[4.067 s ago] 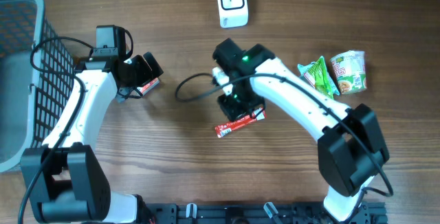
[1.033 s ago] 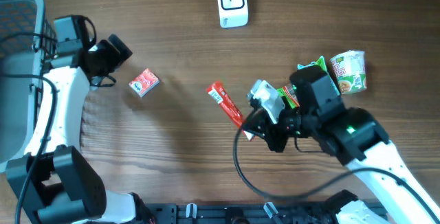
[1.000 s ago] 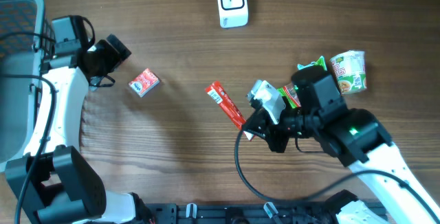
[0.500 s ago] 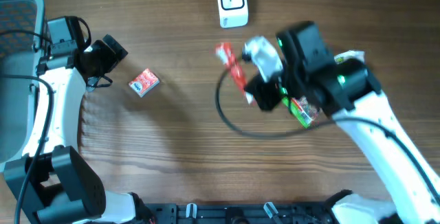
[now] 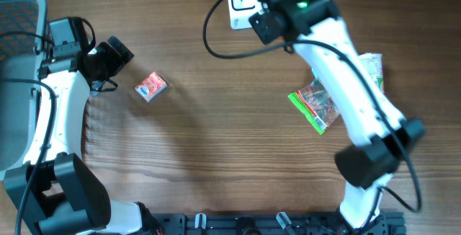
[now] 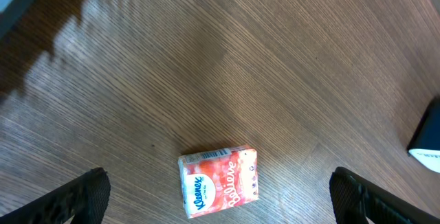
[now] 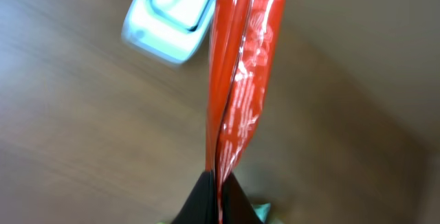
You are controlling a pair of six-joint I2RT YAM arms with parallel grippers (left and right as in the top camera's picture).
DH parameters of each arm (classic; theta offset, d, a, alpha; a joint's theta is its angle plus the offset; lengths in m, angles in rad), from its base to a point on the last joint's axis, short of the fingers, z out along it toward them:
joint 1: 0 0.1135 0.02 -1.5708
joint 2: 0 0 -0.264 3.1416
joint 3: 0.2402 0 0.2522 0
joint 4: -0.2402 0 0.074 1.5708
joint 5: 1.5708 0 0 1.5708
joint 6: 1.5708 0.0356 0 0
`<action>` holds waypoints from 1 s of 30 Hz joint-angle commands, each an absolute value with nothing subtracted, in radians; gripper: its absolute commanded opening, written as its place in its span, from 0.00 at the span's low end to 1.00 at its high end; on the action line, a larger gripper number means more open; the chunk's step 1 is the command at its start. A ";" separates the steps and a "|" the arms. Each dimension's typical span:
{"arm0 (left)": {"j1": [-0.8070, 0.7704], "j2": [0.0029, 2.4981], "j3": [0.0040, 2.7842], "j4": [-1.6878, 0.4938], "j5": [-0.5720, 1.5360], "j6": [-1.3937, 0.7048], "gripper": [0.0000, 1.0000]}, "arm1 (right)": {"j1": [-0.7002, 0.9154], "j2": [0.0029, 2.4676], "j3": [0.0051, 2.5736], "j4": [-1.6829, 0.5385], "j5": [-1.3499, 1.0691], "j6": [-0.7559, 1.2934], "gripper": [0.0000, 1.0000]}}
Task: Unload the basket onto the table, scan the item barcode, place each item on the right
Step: 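Raise the Nescafé stick up to the white barcode scanner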
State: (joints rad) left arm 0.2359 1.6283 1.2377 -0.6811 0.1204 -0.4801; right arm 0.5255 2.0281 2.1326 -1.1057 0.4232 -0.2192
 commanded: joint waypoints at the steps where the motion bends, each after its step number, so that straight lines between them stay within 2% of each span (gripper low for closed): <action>1: 0.245 1.608 1.255 -0.681 0.118 -0.479 1.00 | 0.583 2.138 2.153 -0.956 0.749 -0.393 0.04; 3: 0.245 1.608 1.255 -0.681 0.118 -0.479 1.00 | 0.608 2.218 2.153 -0.784 0.921 -0.541 0.04; 8: 0.245 1.608 1.255 -0.681 0.118 -0.479 1.00 | 0.609 2.385 2.152 -0.420 1.138 -0.820 0.04; 12: 0.245 1.608 1.255 -0.681 0.118 -0.479 1.00 | 0.606 2.486 2.152 -0.306 1.159 -0.910 0.04; 19: 0.245 1.608 1.255 -0.681 0.118 -0.479 1.00 | 0.598 2.594 2.151 -0.353 1.159 -0.945 0.04; 22: 0.245 1.608 1.255 -0.681 0.118 -0.479 1.00 | 0.591 2.580 2.151 -0.395 1.144 -0.881 0.04; 27: 0.245 1.608 1.255 -0.681 0.118 -0.479 1.00 | 0.574 2.408 2.151 -0.460 1.142 -0.773 0.04; 30: 0.245 1.608 1.255 -0.681 0.118 -0.479 1.00 | 0.575 2.243 2.151 -0.655 1.052 -0.636 0.04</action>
